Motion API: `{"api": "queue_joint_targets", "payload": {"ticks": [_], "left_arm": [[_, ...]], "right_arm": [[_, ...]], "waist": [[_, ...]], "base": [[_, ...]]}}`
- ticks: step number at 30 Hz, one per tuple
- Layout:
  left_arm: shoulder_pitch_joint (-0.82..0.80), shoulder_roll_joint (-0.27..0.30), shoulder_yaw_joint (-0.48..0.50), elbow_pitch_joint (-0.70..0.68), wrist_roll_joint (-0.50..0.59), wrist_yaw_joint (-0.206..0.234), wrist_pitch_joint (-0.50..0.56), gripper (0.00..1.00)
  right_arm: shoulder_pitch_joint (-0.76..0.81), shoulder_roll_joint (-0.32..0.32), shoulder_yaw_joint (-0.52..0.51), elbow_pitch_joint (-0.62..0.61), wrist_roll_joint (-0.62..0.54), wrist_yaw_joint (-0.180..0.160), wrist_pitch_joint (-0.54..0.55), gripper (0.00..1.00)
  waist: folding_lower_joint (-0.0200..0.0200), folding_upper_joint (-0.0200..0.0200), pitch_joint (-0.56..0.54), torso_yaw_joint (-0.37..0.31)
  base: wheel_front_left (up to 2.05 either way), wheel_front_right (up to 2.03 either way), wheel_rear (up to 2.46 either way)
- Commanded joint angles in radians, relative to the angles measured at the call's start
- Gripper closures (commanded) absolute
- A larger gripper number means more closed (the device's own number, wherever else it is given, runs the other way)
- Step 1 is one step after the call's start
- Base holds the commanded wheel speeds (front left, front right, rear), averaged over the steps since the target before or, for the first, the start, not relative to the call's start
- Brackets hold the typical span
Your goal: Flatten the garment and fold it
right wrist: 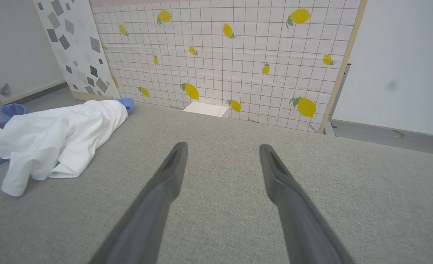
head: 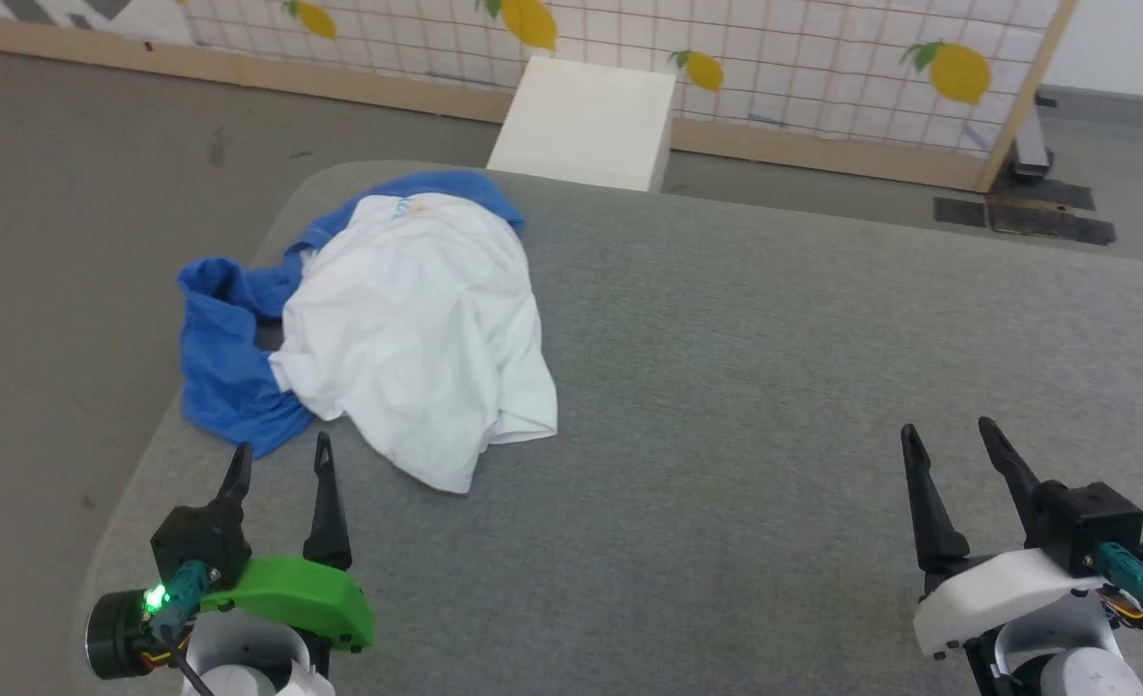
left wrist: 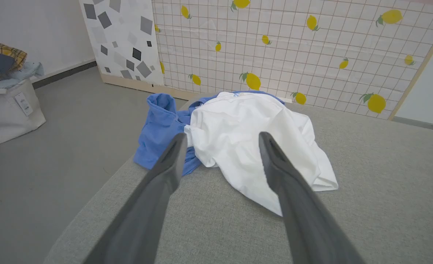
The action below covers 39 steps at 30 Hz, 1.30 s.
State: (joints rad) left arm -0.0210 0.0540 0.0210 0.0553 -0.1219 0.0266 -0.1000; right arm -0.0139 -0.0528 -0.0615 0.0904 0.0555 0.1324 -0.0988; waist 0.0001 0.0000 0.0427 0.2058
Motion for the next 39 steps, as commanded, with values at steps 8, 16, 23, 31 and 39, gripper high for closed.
{"api": "queue_joint_targets", "payload": {"ticks": [8,16,23,31,39], "left_arm": [[-0.007,-0.002,0.003,0.018,-0.038,0.008,-0.027,0.00],[-0.006,-0.002,0.004,0.027,-0.059,0.015,-0.044,0.00],[-0.005,-0.002,0.007,0.034,-0.083,0.024,-0.059,0.00],[-0.028,-0.003,0.009,0.036,-0.145,0.022,-0.075,0.00],[-0.184,-0.002,0.025,0.084,-0.165,-0.030,-0.091,0.00]], "right_arm": [[-0.007,0.001,-0.006,0.025,0.010,-0.001,-0.028,0.00],[-0.010,0.001,-0.011,0.044,0.012,-0.001,-0.044,0.00],[-0.013,0.002,-0.016,0.061,0.014,-0.001,-0.059,0.00],[-0.021,0.002,-0.021,0.079,0.009,-0.001,-0.076,0.00],[-0.048,0.002,-0.023,0.083,-0.009,-0.001,-0.082,0.00]], "waist": [[-0.0001,0.0000,0.013,0.087],[-0.0001,0.0000,0.022,0.139],[-0.0001,0.0000,0.032,0.173],[-0.0001,0.0000,0.053,0.194],[-0.0001,0.0000,0.101,0.168]], "base": [[0.00,0.00,0.00],[0.00,0.00,0.00],[0.00,0.00,0.00],[0.00,0.00,0.00],[0.00,0.00,0.00]]}}
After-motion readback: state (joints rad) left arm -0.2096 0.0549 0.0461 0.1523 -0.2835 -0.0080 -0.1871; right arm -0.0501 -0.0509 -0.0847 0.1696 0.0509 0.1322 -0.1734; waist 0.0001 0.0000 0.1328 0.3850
